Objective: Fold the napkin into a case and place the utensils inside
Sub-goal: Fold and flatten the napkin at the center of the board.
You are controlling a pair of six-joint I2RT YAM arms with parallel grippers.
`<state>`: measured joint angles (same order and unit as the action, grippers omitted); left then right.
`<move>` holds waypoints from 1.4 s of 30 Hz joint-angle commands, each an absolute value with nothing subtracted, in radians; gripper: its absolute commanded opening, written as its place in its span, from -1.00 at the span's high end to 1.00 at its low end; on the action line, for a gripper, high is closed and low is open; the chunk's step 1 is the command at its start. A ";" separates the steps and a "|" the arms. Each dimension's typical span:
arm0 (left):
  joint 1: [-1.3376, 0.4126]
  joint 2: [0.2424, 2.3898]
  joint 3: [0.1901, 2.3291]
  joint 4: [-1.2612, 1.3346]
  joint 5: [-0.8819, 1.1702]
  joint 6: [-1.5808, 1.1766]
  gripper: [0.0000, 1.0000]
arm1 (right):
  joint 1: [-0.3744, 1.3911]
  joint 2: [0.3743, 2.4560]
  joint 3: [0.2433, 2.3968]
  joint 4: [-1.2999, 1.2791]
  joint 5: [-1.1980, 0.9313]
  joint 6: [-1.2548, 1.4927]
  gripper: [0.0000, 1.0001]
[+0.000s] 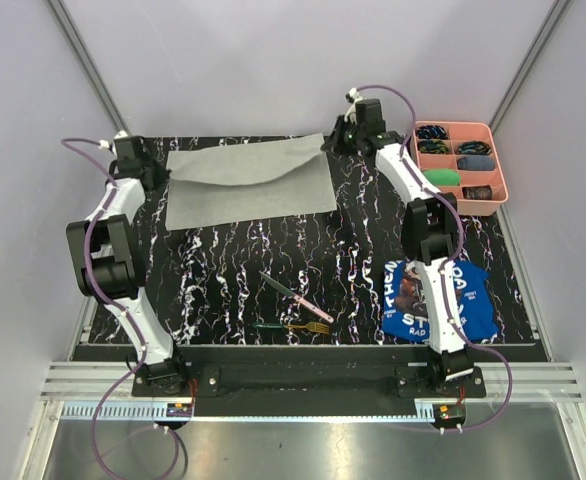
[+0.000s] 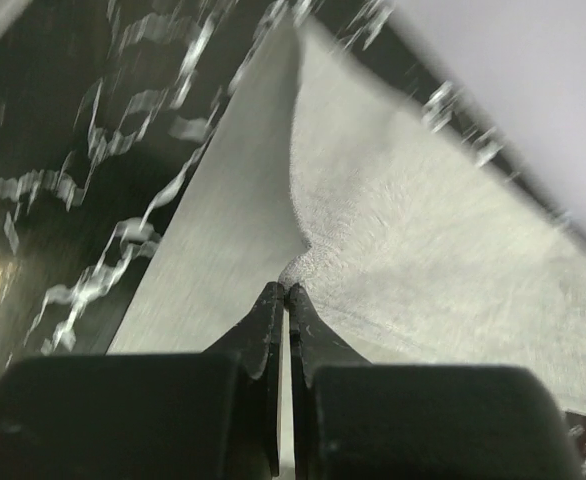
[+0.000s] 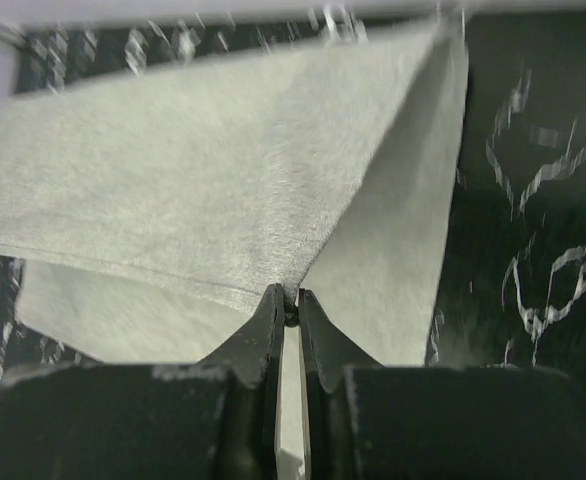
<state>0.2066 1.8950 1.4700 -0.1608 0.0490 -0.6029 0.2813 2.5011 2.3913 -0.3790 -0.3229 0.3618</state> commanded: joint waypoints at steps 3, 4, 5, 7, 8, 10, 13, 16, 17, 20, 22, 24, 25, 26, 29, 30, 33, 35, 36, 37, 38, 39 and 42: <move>0.221 1.824 1.378 -0.250 0.035 -0.577 1.00 | 0.276 2.341 2.168 -0.364 -0.348 0.351 1.00; 0.221 1.822 1.367 -0.264 0.016 -0.574 1.00 | 0.276 2.323 2.140 -0.356 -0.347 0.350 1.00; 0.222 1.821 1.361 -0.276 0.009 -0.566 1.00 | 0.275 2.316 2.108 -0.348 -0.348 0.341 1.00; 0.221 1.830 1.364 -0.307 0.003 -0.557 1.00 | 0.268 2.301 2.079 -0.350 -0.351 0.333 1.00; 0.224 1.838 1.370 -0.345 0.003 -0.557 1.00 | 0.265 2.295 2.054 -0.348 -0.357 0.331 1.00; 0.224 1.855 1.384 -0.376 -0.021 -0.538 1.00 | 0.264 2.275 2.030 -0.350 -0.359 0.322 1.00; 0.227 1.848 1.385 -0.397 -0.049 -0.525 1.00 | 0.259 2.246 1.985 -0.341 -0.353 0.319 1.00; 0.230 1.827 1.382 -0.431 -0.073 -0.518 1.00 | 0.258 2.220 1.957 -0.336 -0.354 0.330 1.00; 0.229 1.821 1.379 -0.434 -0.081 -0.520 1.00 | 0.256 2.212 1.930 -0.331 -0.351 0.333 1.00; 0.229 1.812 1.361 -0.443 -0.090 -0.518 1.00 | 0.258 2.192 1.866 -0.296 -0.367 0.354 1.00; 0.229 1.828 1.361 -0.452 -0.087 -0.519 1.00 | 0.255 2.206 1.841 -0.275 -0.383 0.370 1.00; 0.229 1.856 1.368 -0.468 -0.086 -0.518 1.00 | 0.255 2.221 1.833 -0.275 -0.399 0.379 1.00; 0.229 1.862 1.367 -0.468 -0.078 -0.517 1.00 | 0.256 2.230 1.827 -0.269 -0.402 0.386 1.00; 0.229 1.868 1.365 -0.468 -0.078 -0.514 1.00 | 0.256 2.232 1.818 -0.265 -0.405 0.391 1.00; 0.229 1.885 1.364 -0.471 -0.080 -0.514 1.00 | 0.256 2.250 1.813 -0.262 -0.410 0.403 1.00; 0.227 1.890 1.368 -0.471 -0.078 -0.514 1.00 | 0.256 2.255 1.813 -0.264 -0.413 0.406 1.00; 0.225 1.894 1.373 -0.472 -0.077 -0.514 1.00 | 0.256 2.270 1.807 -0.271 -0.410 0.419 1.00; 0.225 1.896 1.373 -0.476 -0.087 -0.509 1.00 | 0.256 2.278 1.790 -0.275 -0.411 0.428 1.00; 0.225 1.899 1.374 -0.476 -0.092 -0.506 1.00 | 0.256 2.281 1.786 -0.276 -0.407 0.434 1.00; 0.224 1.901 1.376 -0.479 -0.091 -0.505 1.00 | 0.256 2.287 1.779 -0.278 -0.407 0.439 1.00; 0.224 1.905 1.377 -0.480 -0.087 -0.505 1.00 | 0.256 2.290 1.776 -0.278 -0.407 0.440 1.00; 0.224 1.905 1.376 -0.482 -0.087 -0.505 1.00 | 0.256 2.292 1.773 -0.279 -0.400 0.442 1.00; 0.221 1.908 1.371 -0.488 -0.094 -0.506 1.00 | 0.256 2.298 1.770 -0.285 -0.380 0.445 1.00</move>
<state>0.2180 1.9007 1.3571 -0.4850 -0.0555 -0.5232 0.2615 2.2852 1.7744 -0.3031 -0.3866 0.4282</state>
